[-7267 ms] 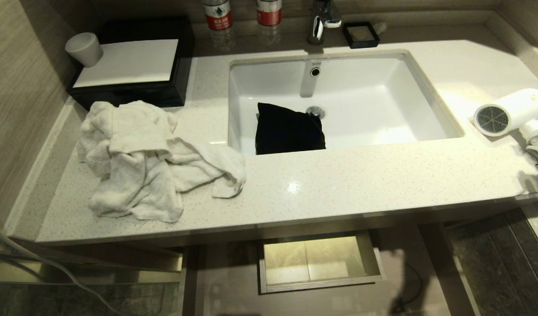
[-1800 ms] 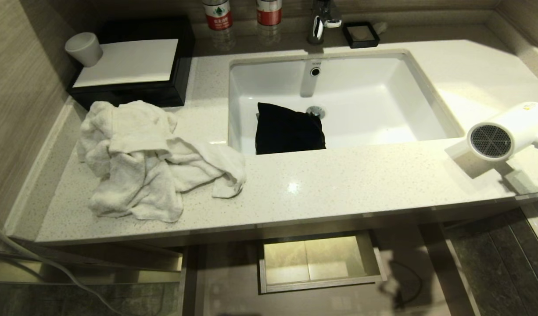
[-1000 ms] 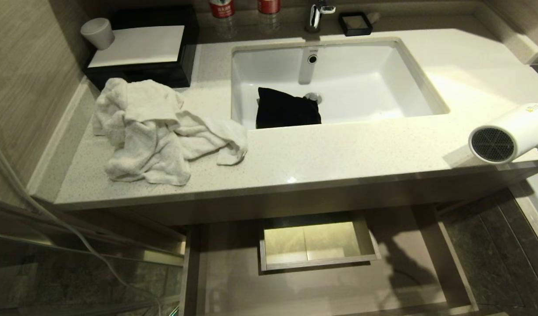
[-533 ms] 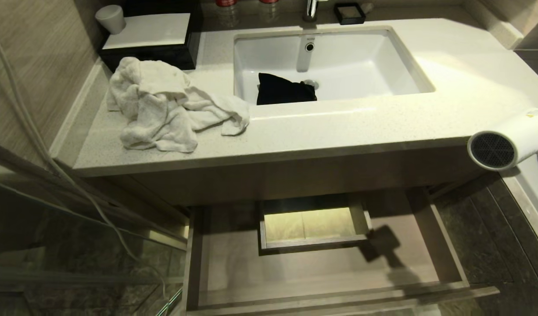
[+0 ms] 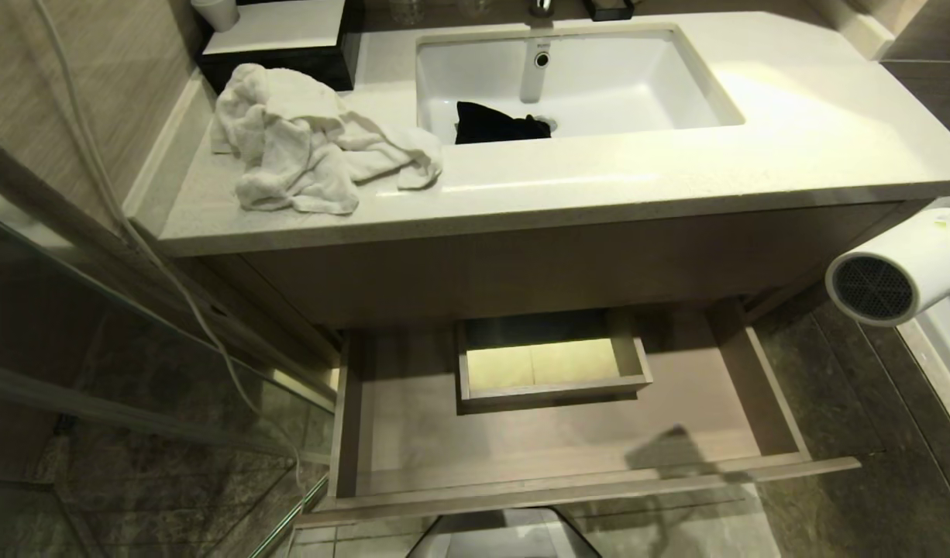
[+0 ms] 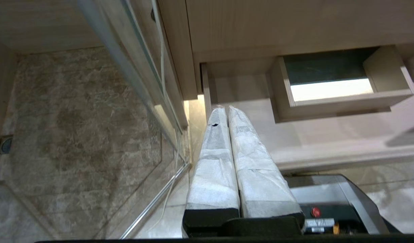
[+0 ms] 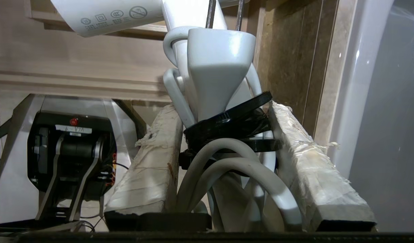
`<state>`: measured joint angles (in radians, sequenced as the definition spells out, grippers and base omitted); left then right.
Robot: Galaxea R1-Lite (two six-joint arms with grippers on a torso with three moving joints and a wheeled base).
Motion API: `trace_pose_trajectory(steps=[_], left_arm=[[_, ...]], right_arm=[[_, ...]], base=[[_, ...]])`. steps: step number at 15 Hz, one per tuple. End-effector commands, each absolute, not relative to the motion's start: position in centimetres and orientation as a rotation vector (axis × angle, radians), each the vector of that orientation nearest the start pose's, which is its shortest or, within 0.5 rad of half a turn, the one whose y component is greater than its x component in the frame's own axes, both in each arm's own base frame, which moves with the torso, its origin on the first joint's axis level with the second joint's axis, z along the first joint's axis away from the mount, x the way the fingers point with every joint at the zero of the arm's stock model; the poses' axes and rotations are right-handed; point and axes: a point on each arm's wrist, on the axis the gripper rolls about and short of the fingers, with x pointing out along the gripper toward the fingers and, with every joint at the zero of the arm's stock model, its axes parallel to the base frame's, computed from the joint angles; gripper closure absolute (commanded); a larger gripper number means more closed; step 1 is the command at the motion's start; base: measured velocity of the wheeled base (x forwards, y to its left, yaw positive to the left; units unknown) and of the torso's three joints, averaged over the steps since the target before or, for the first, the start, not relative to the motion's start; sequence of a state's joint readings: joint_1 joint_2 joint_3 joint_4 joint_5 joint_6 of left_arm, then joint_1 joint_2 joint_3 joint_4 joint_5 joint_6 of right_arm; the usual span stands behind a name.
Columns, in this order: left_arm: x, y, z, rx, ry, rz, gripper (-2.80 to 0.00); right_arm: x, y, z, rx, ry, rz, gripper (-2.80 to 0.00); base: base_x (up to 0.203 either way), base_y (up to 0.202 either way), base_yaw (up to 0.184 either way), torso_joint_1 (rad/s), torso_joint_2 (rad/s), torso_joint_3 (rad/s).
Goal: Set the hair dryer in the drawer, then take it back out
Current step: Put it into the drawer
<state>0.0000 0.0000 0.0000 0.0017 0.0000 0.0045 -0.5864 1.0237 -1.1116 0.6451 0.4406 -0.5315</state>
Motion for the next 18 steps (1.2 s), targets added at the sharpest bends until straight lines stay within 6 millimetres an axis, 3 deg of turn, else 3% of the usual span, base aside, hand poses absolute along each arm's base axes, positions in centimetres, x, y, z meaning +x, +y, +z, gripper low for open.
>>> trace_pose_trajectory(steps=[1, 10, 18], left_arm=[[-2.3, 0.0, 7.5, 0.005, 0.003, 0.000, 0.00], [-2.3, 0.0, 7.5, 0.005, 0.003, 0.000, 0.00], [-2.3, 0.0, 7.5, 0.005, 0.003, 0.000, 0.00]], right_arm=[[7.6, -3.9, 29.3, -0.265, 0.483, -0.013, 0.00], [5.0, -2.2, 28.5, -0.289, 0.444, -0.030, 0.00], [5.0, -2.2, 28.2, -0.291, 0.444, -0.023, 0.00]], base=[[0.000, 0.000, 0.000, -0.227, -0.09, -0.313], [0.000, 0.000, 0.000, -0.033, -0.01, -0.044], [0.000, 0.000, 0.000, -0.003, 0.01, 0.005]])
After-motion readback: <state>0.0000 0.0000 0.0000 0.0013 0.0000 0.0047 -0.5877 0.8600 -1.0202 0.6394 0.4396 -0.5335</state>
